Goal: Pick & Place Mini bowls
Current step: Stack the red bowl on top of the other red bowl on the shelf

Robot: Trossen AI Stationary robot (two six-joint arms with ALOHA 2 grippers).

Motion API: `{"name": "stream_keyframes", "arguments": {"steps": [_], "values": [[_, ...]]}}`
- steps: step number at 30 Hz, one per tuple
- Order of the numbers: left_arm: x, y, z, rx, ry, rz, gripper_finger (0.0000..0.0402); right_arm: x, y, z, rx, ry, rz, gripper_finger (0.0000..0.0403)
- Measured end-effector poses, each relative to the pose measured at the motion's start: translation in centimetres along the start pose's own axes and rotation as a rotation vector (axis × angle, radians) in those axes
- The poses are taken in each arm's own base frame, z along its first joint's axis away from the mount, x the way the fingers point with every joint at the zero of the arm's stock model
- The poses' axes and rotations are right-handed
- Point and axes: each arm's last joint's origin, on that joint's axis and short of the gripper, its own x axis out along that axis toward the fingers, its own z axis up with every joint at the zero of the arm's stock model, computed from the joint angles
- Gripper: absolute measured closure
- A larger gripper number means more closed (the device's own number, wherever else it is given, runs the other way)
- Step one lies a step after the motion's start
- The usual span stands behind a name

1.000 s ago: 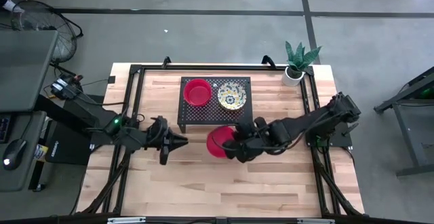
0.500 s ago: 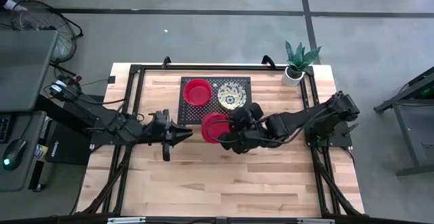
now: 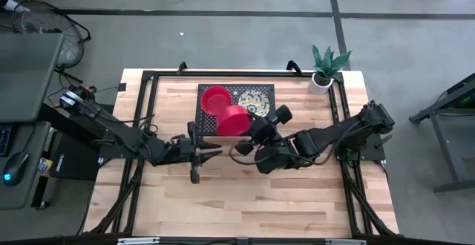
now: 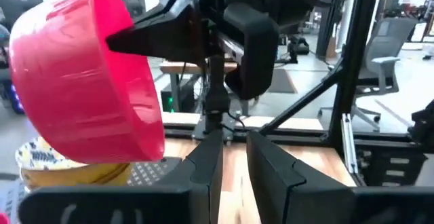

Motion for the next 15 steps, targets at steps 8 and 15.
{"name": "stream_keyframes", "arguments": {"steps": [8,15], "values": [[1.0,-0.4,-0.7,0.101,-0.014,0.074,0.0337,-1.5,0.2,0.1,-0.129,-0.058,-0.092,0.0403],[2.2,0.7,-0.9,0.158,-0.029,0.236,0.0337,-2.2,0.1,0.1,-0.195,-0.087,-0.162,0.0403]]}}
